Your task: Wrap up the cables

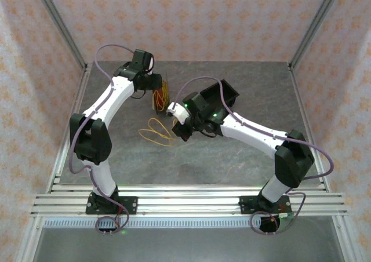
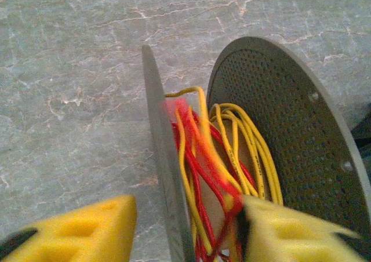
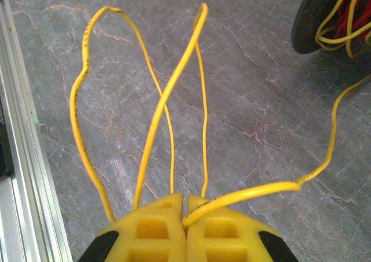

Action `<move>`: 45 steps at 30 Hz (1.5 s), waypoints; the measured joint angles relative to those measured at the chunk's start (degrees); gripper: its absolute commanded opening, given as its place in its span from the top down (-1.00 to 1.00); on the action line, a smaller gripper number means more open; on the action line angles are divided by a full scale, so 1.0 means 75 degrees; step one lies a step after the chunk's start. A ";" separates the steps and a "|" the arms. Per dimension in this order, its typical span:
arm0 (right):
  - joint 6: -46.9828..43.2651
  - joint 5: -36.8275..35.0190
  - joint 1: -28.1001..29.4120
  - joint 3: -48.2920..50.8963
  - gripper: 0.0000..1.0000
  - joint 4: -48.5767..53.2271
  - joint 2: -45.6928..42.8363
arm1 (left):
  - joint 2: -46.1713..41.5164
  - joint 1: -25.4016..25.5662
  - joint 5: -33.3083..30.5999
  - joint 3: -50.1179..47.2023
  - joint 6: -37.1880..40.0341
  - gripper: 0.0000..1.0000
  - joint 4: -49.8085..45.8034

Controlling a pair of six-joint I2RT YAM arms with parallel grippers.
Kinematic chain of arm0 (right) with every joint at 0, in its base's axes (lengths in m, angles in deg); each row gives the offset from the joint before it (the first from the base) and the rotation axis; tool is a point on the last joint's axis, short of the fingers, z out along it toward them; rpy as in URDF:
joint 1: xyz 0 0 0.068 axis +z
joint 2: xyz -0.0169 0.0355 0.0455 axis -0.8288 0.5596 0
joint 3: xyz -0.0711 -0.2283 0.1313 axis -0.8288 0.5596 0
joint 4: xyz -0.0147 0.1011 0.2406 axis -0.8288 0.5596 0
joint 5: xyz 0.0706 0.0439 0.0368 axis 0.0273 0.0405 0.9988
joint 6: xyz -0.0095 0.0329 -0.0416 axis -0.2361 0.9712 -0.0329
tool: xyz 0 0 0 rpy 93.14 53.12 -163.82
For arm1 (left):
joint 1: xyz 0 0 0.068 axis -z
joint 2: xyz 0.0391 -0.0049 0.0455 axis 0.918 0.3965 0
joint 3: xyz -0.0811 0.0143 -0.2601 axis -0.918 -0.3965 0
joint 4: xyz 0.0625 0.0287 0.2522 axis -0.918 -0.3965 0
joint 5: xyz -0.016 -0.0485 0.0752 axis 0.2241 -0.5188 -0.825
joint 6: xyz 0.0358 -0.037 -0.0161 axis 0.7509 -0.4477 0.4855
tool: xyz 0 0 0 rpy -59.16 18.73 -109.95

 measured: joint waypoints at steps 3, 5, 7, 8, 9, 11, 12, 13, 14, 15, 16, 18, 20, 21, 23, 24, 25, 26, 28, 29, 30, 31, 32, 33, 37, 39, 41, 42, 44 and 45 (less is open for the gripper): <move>0.0023 0.0003 -0.0026 0.0000 1.00 0.0000 0.0000 | 0.0009 0.0029 -0.0047 -0.0009 0.0067 0.86 -0.0023; 0.0047 0.0032 -0.0032 0.0000 1.00 0.0000 0.0000 | 0.0012 0.0032 -0.0166 0.0041 0.0105 1.00 -0.0125; 0.0050 0.0067 -0.0032 0.0000 1.00 0.0000 0.0000 | 0.0020 0.0047 -0.0242 0.0105 0.0198 1.00 -0.0254; 0.0047 0.0085 -0.0032 0.0000 1.00 0.0000 0.0000 | 0.0032 0.0061 -0.0268 0.0149 0.0251 1.00 -0.0309; 0.0044 0.0085 -0.0032 -0.0006 1.00 0.0003 -0.0003 | 0.0041 0.0085 -0.0329 0.0172 0.0306 1.00 -0.0379; 0.0035 0.0082 -0.0032 -0.0093 1.00 0.0102 -0.0009 | 0.0041 0.0160 -0.0481 0.0219 0.0466 1.00 -0.0498; 0.0003 0.0076 -0.0032 -0.0187 1.00 0.0204 -0.0020 | 0.0041 0.0224 -0.0597 0.0256 0.0597 1.00 -0.0562; -0.0035 0.0050 -0.0032 -0.0297 1.00 0.0297 -0.0050 | 0.0038 0.0315 -0.0726 0.0286 0.0734 1.00 -0.0615; -0.0070 0.0017 -0.0032 -0.0402 1.00 0.0385 -0.0087 | 0.0026 0.0393 -0.0819 0.0306 0.0863 1.00 -0.0650; -0.0122 -0.0023 -0.0032 -0.0539 1.00 0.0481 -0.0157 | 0.0009 0.0484 -0.0924 0.0309 0.1005 1.00 -0.0694; -0.0192 -0.0076 -0.0032 -0.0697 1.00 0.0589 -0.0233 | -0.0020 0.0574 -0.1014 0.0309 0.1145 1.00 -0.0749; -0.0321 -0.0181 -0.0032 -0.1043 1.00 0.0793 -0.0402 | -0.0090 0.0729 -0.1163 0.0309 0.1416 1.00 -0.0877; -0.0469 -0.0303 -0.0032 -0.1396 1.00 0.0938 -0.0562 | -0.0201 0.0871 -0.1320 0.0309 0.1696 1.00 -0.1052; -0.0551 -0.0361 -0.0035 -0.1591 1.00 0.1014 -0.0624 | -0.0268 0.0933 -0.1396 0.0306 0.1827 1.00 -0.1139; -0.0705 -0.0460 -0.0058 -0.1985 1.00 0.1209 -0.0670 | -0.0472 0.1049 -0.1486 0.0265 0.2052 1.00 -0.1195; -0.0781 -0.0501 -0.0079 -0.2180 1.00 0.1306 -0.0670 | -0.0618 0.1116 -0.1533 0.0210 0.2151 1.00 -0.1195; -0.0860 -0.0527 -0.0111 -0.2343 1.00 0.1393 -0.0662 | -0.0755 0.1163 -0.1550 0.0172 0.2250 1.00 -0.1189; -0.0927 -0.0554 -0.0157 -0.2480 1.00 0.1498 -0.0653 | -0.0863 0.1198 -0.1550 0.0131 0.2296 1.00 -0.1174; -0.1043 -0.0568 -0.0353 -0.2786 1.00 0.1708 -0.0580 | -0.1139 0.1244 -0.1545 -0.0038 0.2439 1.00 -0.1134; -0.1061 -0.0577 -0.0481 -0.2908 1.00 0.1789 -0.0530 | -0.1244 0.1247 -0.1542 -0.0125 0.2486 1.00 -0.1105; -0.1081 -0.0577 -0.0635 -0.3028 1.00 0.1868 -0.0472 | -0.1358 0.1244 -0.1515 -0.0242 0.2553 1.00 -0.1084; -0.1084 -0.0577 -0.0828 -0.3147 1.00 0.1932 -0.0396 | -0.1457 0.1244 -0.1483 -0.0367 0.2640 1.00 -0.1055; -0.1081 -0.0568 -0.0997 -0.3229 1.00 0.1967 -0.0338 | -0.1536 0.1244 -0.1448 -0.0501 0.2716 1.00 -0.1008; -0.1081 -0.0545 -0.1215 -0.3299 1.00 0.1990 -0.0274 | -0.1614 0.1244 -0.1402 -0.0647 0.2801 1.00 -0.0968; -0.1070 -0.0289 -0.1900 -0.3375 1.00 0.2136 -0.0038 | -0.1880 0.1247 -0.0985 -0.1107 0.3174 1.00 -0.0915; -0.1046 -0.0134 -0.2154 -0.3448 1.00 0.2253 0.0119 | -0.2014 0.1259 -0.0766 -0.1233 0.3363 1.00 -0.0918; -0.1043 0.0000 -0.2361 -0.3547 1.00 0.2326 0.0289 | -0.2142 0.1259 -0.0577 -0.1276 0.3526 1.00 -0.0927; -0.1023 0.0064 -0.2460 -0.3602 1.00 0.2358 0.0379 | -0.2218 0.1259 -0.0510 -0.1285 0.3628 1.00 -0.0924; -0.0991 0.0175 -0.2672 -0.3654 1.00 0.2361 0.0525 | -0.2358 0.1250 -0.0341 -0.1300 0.3803 1.00 -0.0930; -0.0976 0.0230 -0.2780 -0.3657 1.00 0.2366 0.0574 | -0.2433 0.1239 -0.0233 -0.1303 0.3867 1.00 -0.0941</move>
